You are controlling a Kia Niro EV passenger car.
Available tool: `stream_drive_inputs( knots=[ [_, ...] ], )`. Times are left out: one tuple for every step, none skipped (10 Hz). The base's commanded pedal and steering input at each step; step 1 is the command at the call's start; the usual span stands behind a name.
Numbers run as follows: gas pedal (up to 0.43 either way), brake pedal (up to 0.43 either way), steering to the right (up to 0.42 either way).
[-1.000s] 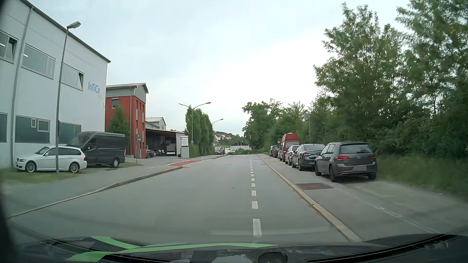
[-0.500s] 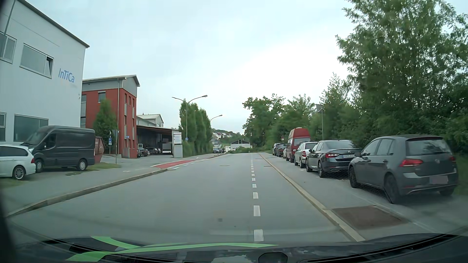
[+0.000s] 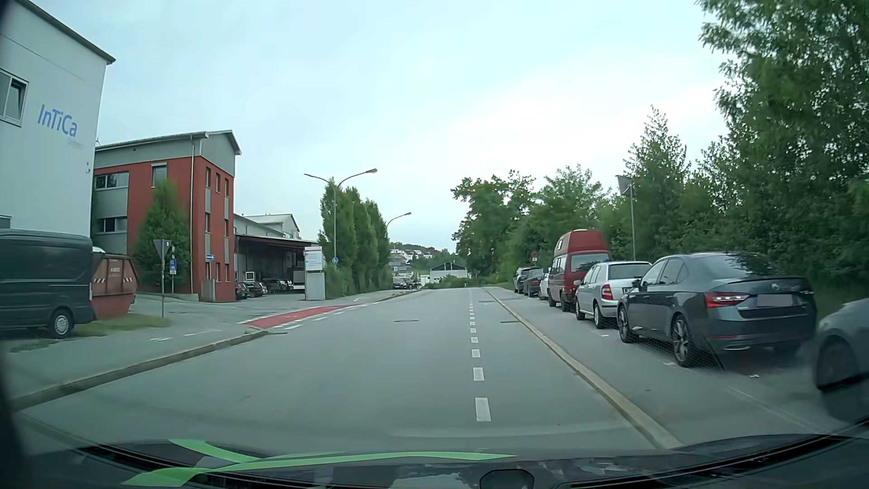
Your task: Follow the waypoints while adhering to traffic rules and regulations
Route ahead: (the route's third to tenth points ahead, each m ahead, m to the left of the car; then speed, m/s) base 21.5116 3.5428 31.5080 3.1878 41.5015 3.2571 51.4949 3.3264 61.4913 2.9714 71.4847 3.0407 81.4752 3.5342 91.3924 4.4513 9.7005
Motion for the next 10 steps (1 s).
stream_drive_inputs(
  knots=[
    [0.039, 0.000, -0.007],
    [0.039, 0.000, -0.007],
    [0.039, 0.000, -0.006],
    [0.039, 0.000, -0.006],
    [0.039, 0.000, -0.005],
    [0.039, 0.000, -0.005],
    [0.039, 0.000, -0.005],
    [0.039, 0.000, -0.005],
    [0.039, 0.000, -0.005],
    [0.039, 0.000, -0.005]
  ],
)
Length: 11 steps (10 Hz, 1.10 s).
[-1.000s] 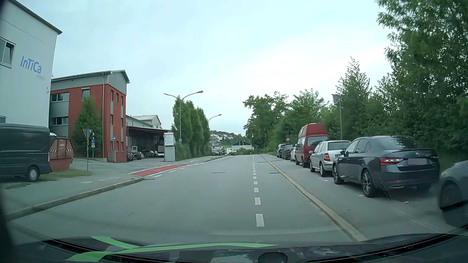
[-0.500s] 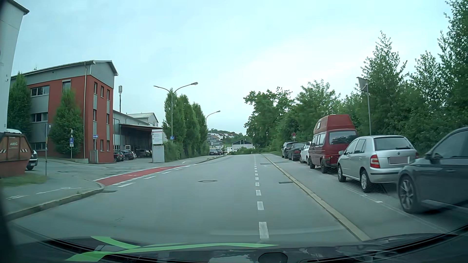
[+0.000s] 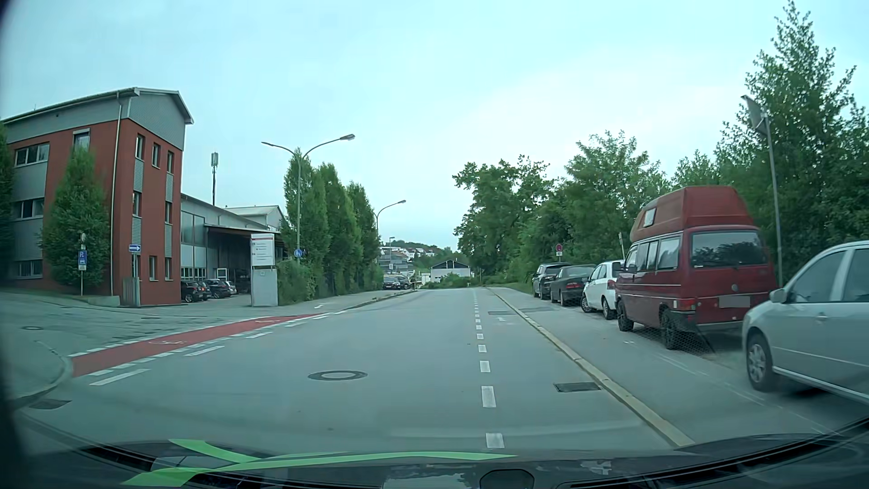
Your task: Follow the waypoints while adhering to traffic rules and regulations
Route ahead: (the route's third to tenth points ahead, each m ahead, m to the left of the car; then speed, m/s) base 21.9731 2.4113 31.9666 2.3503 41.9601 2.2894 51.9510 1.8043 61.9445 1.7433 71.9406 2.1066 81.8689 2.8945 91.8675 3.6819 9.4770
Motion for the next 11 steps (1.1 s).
stream_drive_inputs(
  knots=[
    [0.039, 0.000, -0.005],
    [0.039, 0.000, -0.005],
    [0.039, 0.000, -0.005],
    [0.039, 0.000, -0.005],
    [0.047, 0.000, -0.005],
    [0.047, 0.000, -0.005],
    [0.059, 0.000, -0.005],
    [0.059, 0.000, -0.005],
    [0.059, 0.000, -0.005],
    [0.059, 0.000, -0.005],
    [0.067, 0.000, -0.004]
  ],
)
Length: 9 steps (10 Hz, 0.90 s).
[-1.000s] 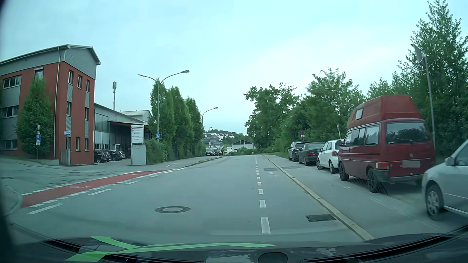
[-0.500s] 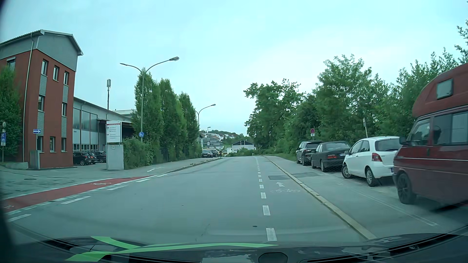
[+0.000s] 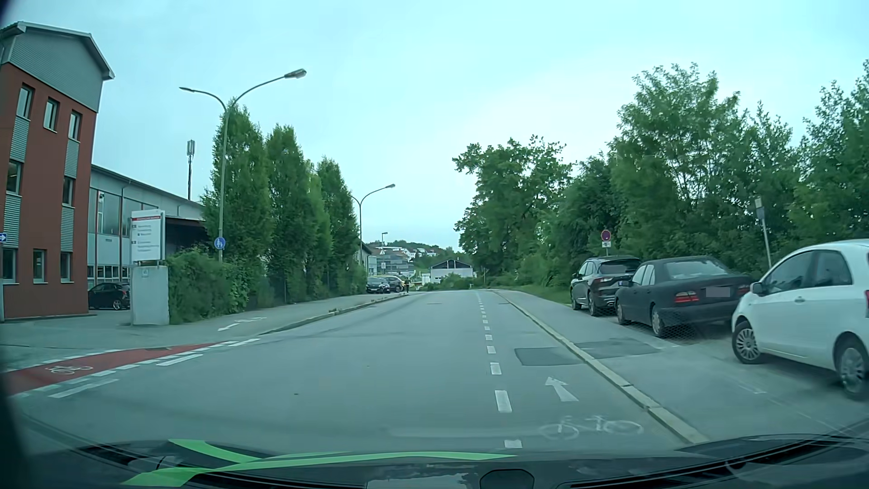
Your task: Follow the waypoints while adhering to traffic rules and regulations
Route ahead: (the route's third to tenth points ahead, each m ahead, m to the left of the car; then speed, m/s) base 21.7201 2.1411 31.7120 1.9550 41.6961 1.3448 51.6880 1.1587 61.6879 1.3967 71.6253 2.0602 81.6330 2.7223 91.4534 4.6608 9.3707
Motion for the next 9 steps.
stream_drive_inputs(
  knots=[
    [0.079, 0.000, -0.005],
    [0.087, 0.000, -0.004],
    [0.098, 0.000, -0.002],
    [0.098, 0.000, -0.002],
    [0.098, 0.000, 0.000],
    [0.098, 0.000, 0.001],
    [0.098, 0.000, 0.002],
    [0.087, 0.000, 0.001],
    [0.087, 0.000, 0.001]
  ],
)
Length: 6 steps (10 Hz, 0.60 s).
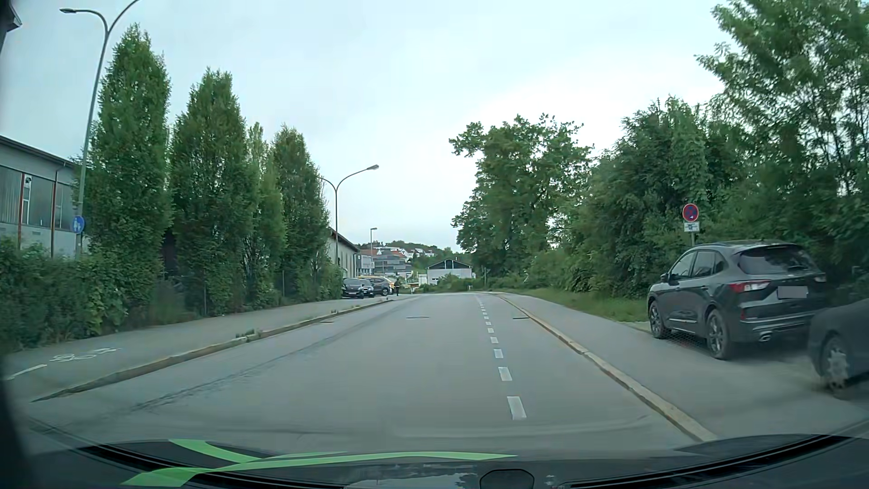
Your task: Follow the waypoints while adhering to traffic rules and regulations
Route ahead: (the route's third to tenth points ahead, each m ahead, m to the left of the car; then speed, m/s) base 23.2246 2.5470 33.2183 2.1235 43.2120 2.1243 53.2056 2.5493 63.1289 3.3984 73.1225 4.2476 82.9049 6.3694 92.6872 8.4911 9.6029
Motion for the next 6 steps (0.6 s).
stream_drive_inputs(
  knots=[
    [0.087, 0.000, 0.002],
    [0.087, 0.000, 0.002],
    [0.087, 0.000, 0.002],
    [0.087, 0.000, 0.002],
    [0.087, 0.000, 0.001],
    [0.087, 0.000, 0.002]
  ],
)
